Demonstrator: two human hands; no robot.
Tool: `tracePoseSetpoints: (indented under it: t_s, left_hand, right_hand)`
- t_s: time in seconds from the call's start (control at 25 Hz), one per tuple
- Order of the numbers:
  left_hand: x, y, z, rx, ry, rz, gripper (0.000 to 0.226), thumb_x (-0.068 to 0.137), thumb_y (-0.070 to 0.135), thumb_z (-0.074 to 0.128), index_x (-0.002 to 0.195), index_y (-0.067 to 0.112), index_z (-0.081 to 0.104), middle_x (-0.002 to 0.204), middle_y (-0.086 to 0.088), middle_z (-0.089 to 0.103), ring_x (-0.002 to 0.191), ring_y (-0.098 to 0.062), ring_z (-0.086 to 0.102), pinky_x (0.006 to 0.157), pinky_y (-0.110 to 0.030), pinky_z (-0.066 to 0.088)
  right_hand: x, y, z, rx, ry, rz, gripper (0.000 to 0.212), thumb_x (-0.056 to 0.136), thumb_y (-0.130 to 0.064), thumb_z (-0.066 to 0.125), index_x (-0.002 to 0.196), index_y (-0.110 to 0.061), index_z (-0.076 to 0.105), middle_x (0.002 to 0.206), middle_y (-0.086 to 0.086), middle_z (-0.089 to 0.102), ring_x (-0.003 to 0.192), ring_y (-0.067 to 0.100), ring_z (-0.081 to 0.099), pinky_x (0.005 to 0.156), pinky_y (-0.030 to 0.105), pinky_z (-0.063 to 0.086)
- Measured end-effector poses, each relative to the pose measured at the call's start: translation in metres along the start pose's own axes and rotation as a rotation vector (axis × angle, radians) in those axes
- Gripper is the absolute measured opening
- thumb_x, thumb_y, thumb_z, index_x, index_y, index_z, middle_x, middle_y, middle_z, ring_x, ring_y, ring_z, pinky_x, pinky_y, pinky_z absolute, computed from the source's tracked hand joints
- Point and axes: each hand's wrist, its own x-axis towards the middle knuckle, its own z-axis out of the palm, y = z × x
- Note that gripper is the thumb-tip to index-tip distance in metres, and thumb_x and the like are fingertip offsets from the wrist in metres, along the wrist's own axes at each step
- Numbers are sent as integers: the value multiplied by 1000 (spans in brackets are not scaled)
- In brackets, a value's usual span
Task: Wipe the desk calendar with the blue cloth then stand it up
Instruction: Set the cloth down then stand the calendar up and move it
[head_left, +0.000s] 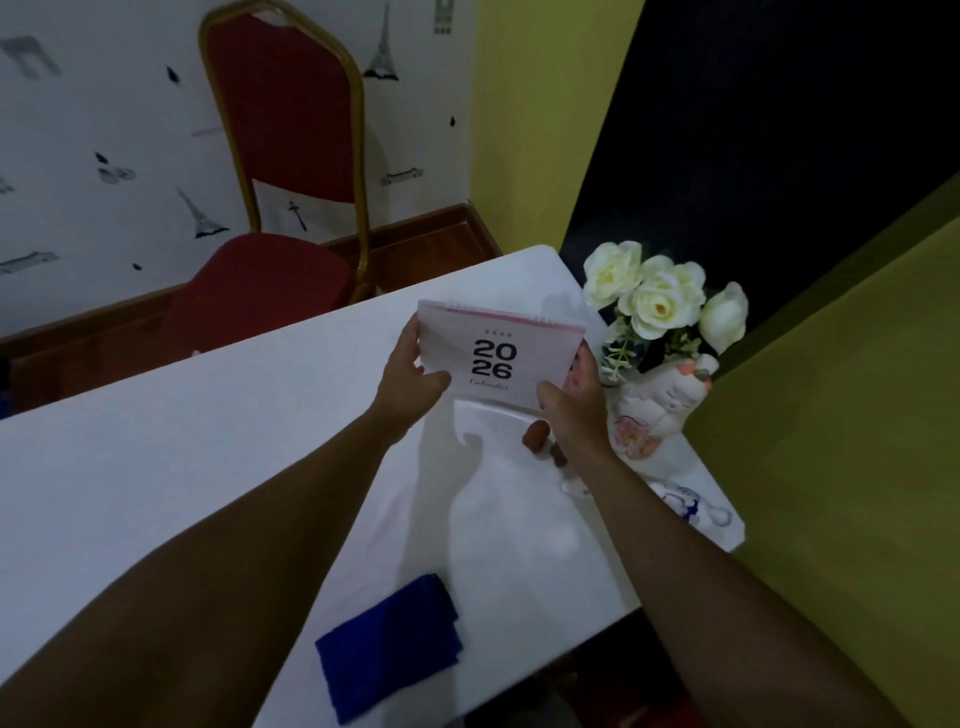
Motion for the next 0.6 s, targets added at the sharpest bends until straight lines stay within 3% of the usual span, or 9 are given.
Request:
tracePoseSetpoints:
  t_s: [0.12,0.24,0.36,0.52,0.6]
  left_hand:
    - [7,-1,13,-3,-14,-16,91,80,-11,63,153,32,29,134,14,47,126,-17,43,101,-52,48]
    - [7,-4,18,17,-17,-28,94,80,-10,63,155,31,24,151,3,40,136,-23,40,106,-55,44]
    - [6,-7,17,53,-23,-23,93,83,-9,61,157,31,20,156,1,35,142,-26,36,108,-53,41]
    - [3,-12,14,142,17,-58,82,92,4,59,158,31,18,164,3,28,148,-26,30,115,-54,34]
    - [-1,-15,14,177,42,-83,76,94,8,57,158,30,21,165,3,25,149,-26,29,117,-54,32]
  right_hand:
    - [2,8,-4,38,23,-1,80,71,-3,55,142,-39,45,117,-16,71,107,8,68,82,35,62]
    - [-2,12,-6,48,31,-8,76,74,1,53,123,-58,48,103,-26,73,77,-5,71,54,20,58]
    - [-6,11,-8,34,24,14,77,75,2,51,111,-66,44,95,-28,72,61,-7,67,46,17,53]
    - [-11,11,-10,14,64,31,80,77,6,49,142,-38,41,112,-19,70,82,-8,69,49,13,52]
    - [-15,14,-11,-5,97,51,80,77,7,46,146,-35,41,127,-9,66,104,8,68,65,29,62]
